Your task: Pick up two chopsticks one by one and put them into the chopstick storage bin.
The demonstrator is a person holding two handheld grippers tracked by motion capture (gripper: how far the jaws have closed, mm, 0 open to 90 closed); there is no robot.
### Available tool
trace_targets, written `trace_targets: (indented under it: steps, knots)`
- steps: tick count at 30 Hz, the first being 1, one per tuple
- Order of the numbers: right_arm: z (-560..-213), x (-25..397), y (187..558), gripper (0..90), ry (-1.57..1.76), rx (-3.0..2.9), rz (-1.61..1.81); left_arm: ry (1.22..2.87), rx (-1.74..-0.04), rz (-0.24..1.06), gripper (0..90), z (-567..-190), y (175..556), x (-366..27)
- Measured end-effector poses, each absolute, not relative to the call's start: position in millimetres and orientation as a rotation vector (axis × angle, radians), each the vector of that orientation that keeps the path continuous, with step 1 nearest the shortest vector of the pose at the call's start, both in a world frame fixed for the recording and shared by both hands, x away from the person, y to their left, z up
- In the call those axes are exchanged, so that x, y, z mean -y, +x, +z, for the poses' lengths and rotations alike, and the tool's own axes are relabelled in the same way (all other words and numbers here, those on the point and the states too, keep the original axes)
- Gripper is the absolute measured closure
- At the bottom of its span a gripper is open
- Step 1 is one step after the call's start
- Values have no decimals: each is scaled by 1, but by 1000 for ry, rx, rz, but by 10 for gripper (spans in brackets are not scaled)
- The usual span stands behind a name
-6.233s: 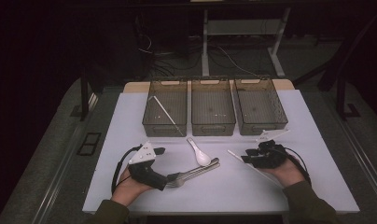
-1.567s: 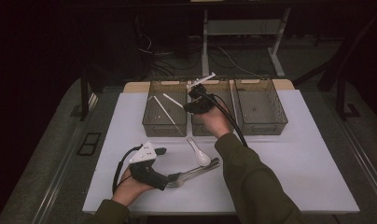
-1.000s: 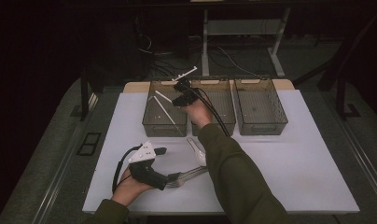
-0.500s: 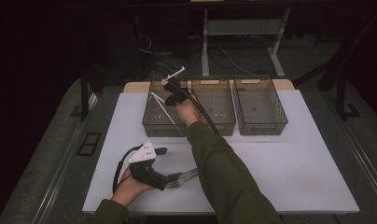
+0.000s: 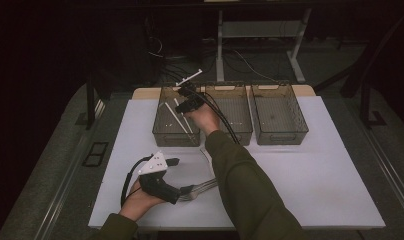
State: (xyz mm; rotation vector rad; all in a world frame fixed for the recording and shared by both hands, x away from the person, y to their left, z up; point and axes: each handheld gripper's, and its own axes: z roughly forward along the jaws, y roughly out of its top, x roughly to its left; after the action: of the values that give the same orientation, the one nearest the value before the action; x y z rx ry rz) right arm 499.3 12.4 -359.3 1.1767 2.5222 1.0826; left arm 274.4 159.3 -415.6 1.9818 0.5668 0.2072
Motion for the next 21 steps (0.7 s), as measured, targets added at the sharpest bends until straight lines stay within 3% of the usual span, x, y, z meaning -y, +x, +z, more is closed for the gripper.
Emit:
trace_targets:
  steps: [10,21]
  knots:
    - [-353,24,478,478,1128,-2527,1186,1993,-559,215,0,-416,274,-159]
    - [-352,82,441,378,1030,-2508,1309,2001,-563,219,0,-417,274,-158]
